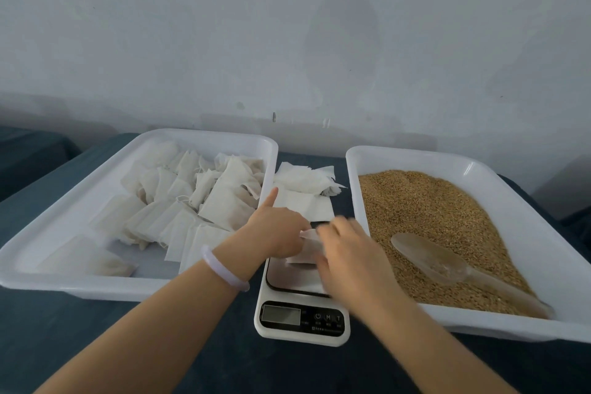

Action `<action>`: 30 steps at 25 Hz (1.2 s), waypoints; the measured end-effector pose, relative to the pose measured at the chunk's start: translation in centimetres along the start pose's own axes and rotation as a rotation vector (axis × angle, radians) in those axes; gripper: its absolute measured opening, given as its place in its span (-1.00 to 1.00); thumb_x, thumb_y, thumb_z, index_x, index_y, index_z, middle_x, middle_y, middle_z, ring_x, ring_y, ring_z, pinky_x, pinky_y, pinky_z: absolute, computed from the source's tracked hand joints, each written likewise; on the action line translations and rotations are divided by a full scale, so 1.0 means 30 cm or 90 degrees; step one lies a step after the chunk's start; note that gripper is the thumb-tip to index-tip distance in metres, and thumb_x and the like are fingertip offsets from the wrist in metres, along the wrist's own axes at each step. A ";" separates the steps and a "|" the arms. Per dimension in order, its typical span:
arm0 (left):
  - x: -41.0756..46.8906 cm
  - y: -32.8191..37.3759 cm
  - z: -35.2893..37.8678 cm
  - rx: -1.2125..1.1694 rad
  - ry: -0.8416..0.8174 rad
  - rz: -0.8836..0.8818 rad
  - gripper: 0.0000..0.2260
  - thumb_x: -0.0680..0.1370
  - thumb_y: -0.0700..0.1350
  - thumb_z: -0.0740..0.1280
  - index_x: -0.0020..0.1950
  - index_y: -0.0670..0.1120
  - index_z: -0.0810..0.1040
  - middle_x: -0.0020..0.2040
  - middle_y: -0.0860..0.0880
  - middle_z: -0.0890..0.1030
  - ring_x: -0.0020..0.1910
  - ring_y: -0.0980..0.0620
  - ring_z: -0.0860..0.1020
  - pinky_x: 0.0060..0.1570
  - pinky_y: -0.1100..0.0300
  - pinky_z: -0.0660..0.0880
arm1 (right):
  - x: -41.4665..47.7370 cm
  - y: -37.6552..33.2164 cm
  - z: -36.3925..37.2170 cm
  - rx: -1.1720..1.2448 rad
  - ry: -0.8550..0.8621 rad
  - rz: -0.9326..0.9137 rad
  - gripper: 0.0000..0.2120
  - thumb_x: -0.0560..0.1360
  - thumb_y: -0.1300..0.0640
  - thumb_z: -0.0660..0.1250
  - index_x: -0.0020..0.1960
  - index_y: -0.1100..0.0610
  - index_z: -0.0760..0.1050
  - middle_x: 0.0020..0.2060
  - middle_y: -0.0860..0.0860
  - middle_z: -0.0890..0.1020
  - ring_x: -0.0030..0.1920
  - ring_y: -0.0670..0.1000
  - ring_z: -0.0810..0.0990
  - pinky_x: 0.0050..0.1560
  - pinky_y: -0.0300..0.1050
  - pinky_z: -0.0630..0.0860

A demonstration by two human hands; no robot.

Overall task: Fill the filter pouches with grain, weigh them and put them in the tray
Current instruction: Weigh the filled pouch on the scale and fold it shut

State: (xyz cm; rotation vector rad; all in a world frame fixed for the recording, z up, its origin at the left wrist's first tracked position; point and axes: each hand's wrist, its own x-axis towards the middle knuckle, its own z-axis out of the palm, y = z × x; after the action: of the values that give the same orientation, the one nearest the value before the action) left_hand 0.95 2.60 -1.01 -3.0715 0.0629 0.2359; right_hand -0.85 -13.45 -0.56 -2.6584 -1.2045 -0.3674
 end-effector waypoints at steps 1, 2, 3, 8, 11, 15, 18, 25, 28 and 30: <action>-0.003 -0.010 0.000 -0.041 0.029 0.011 -0.73 0.56 -0.09 0.08 0.10 0.09 0.53 0.07 0.06 0.61 0.19 0.03 0.50 0.46 -0.07 -0.31 | -0.067 -0.027 0.003 0.025 -0.030 0.015 -0.78 0.43 0.16 0.33 0.07 0.10 0.47 -0.05 -0.01 0.47 -0.06 0.03 0.51 -0.23 -0.20 0.39; -0.007 -0.018 0.002 -0.083 0.049 0.018 -0.75 0.57 -0.07 0.09 0.04 0.09 0.55 0.04 0.06 0.62 0.16 0.04 0.51 0.47 -0.05 -0.28 | -0.126 -0.054 0.015 0.043 -0.116 0.031 -0.78 0.47 0.12 0.29 0.11 0.08 0.44 -0.02 -0.02 0.43 -0.07 0.04 0.51 -0.23 -0.18 0.37; -0.008 -0.022 0.004 -0.114 0.060 0.021 -0.76 0.59 -0.04 0.10 0.02 0.08 0.58 0.02 0.08 0.63 0.14 0.05 0.52 0.48 -0.04 -0.26 | -0.176 -0.072 0.042 0.054 -0.189 0.036 -0.76 0.53 0.09 0.22 0.18 0.07 0.39 0.04 -0.01 0.39 -0.05 0.08 0.50 -0.22 -0.15 0.33; -0.006 -0.019 0.004 -0.108 0.067 0.022 -0.72 0.62 0.03 0.10 0.11 0.07 0.59 0.08 0.07 0.62 0.19 0.06 0.51 0.49 0.00 -0.22 | -0.228 -0.075 0.106 -0.017 -0.347 0.047 -0.43 0.60 -0.09 0.12 0.51 0.08 0.05 0.38 0.07 0.25 0.23 0.10 0.44 0.00 -0.08 0.37; -0.008 -0.018 0.005 -0.113 0.070 0.025 -0.71 0.62 0.02 0.09 0.12 0.07 0.59 0.08 0.06 0.63 0.18 0.06 0.51 0.49 0.02 -0.21 | -0.241 -0.082 0.136 -0.012 -0.311 0.039 -0.42 0.60 -0.10 0.11 0.53 0.08 0.02 0.38 0.07 0.23 0.24 0.07 0.42 -0.05 -0.12 0.32; -0.010 -0.015 0.003 -0.118 0.073 0.013 -0.69 0.62 0.02 0.08 0.12 0.03 0.60 0.05 0.04 0.63 0.14 0.06 0.52 0.49 0.07 -0.18 | -0.257 -0.068 0.150 -0.027 -0.261 0.032 -0.46 0.59 -0.04 0.14 0.51 0.01 0.06 0.34 0.06 0.27 0.15 0.05 0.49 -0.02 -0.10 0.43; -0.011 -0.015 -0.002 -0.167 0.083 0.010 -0.71 0.63 -0.01 0.09 -0.21 0.03 0.50 -0.27 0.07 0.54 -0.09 0.02 0.51 0.50 0.06 -0.11 | -0.248 -0.032 0.114 -0.065 -0.157 0.014 -0.47 0.44 -0.07 0.37 0.37 -0.08 0.35 0.13 0.04 0.46 -0.08 0.01 0.58 -0.25 -0.16 0.45; -0.014 -0.013 -0.009 -0.232 0.094 -0.007 -0.66 0.62 -0.04 0.14 -0.38 0.07 0.30 -0.41 0.13 0.40 -0.22 0.04 0.43 0.50 0.11 -0.08 | -0.221 -0.055 0.087 -0.059 -0.197 0.007 -0.54 -0.05 -0.15 0.64 -0.20 -0.03 0.65 -0.36 -0.08 0.54 -0.53 -0.12 0.48 -0.63 -0.30 0.29; -0.018 -0.007 -0.010 -0.235 0.099 -0.012 -0.66 0.62 -0.03 0.14 -0.37 0.07 0.30 -0.41 0.12 0.41 -0.19 0.03 0.45 0.49 0.15 -0.11 | -0.231 -0.043 0.123 -0.025 -0.199 0.013 -0.69 0.53 0.08 0.29 0.25 0.09 0.43 0.10 0.04 0.44 -0.04 0.04 0.53 -0.31 -0.15 0.31; -0.019 -0.005 -0.012 -0.244 0.105 -0.014 -0.67 0.62 -0.04 0.14 -0.37 0.06 0.29 -0.42 0.11 0.40 -0.15 0.01 0.46 0.49 0.17 -0.11 | -0.225 -0.047 0.144 -0.054 -0.212 0.015 -0.68 0.59 0.17 0.13 0.34 0.13 0.30 0.18 0.07 0.35 0.06 0.08 0.47 -0.37 -0.17 0.18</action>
State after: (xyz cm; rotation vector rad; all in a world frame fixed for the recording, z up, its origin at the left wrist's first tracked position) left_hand 0.44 2.73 -0.55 -3.4645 -0.0116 -0.0098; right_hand -5.62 -16.10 -6.61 -2.8865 -1.2669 0.0331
